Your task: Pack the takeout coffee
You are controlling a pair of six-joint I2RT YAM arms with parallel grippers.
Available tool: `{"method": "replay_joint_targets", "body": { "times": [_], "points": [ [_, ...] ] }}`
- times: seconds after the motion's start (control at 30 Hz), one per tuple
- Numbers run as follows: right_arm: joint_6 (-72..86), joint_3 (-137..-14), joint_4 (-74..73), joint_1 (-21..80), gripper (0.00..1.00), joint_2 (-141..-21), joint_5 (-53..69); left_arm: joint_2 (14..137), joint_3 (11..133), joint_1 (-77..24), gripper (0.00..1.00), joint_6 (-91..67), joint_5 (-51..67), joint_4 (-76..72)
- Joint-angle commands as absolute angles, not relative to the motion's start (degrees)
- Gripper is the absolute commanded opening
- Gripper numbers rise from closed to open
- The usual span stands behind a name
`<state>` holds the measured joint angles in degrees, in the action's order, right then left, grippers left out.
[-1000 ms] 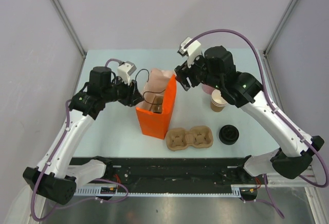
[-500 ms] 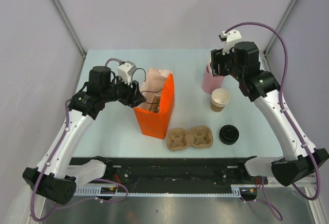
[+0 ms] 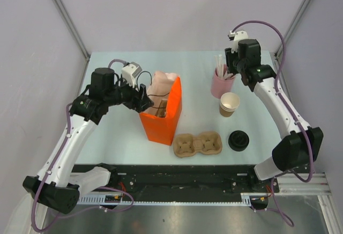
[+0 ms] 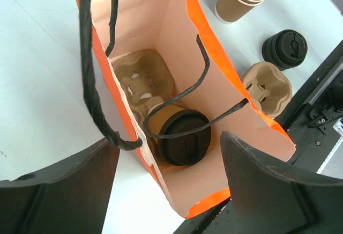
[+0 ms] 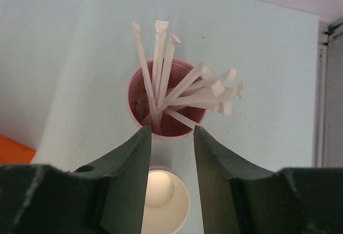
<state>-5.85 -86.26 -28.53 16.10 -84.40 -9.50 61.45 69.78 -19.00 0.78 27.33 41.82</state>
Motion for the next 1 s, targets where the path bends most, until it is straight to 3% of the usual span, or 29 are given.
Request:
{"method": "replay_joint_targets", "body": {
  "times": [0.0, 0.17, 0.67, 0.97],
  "points": [
    [-8.2, -89.6, -21.9, 15.8, 0.41, -88.0, -4.1, 60.8, 73.1, -19.5, 0.81, 4.7, 27.7, 42.1],
    [-9.6, -91.9, -19.7, 15.8, 0.42, -92.8, -0.6, 61.2, 75.0, -19.5, 0.88, 5.0, 26.3, 42.7],
    [-11.2, -100.5, -19.5, 15.9, 0.45, -105.9, 0.6, 62.2, 82.9, -19.4, 0.95, 5.3, 18.8, 44.4],
    [-12.4, -101.3, -18.5, 15.9, 0.38, -109.2, 0.0, 62.3, 82.8, -18.8, 0.97, 6.7, 15.3, 44.3]
  ]
}}
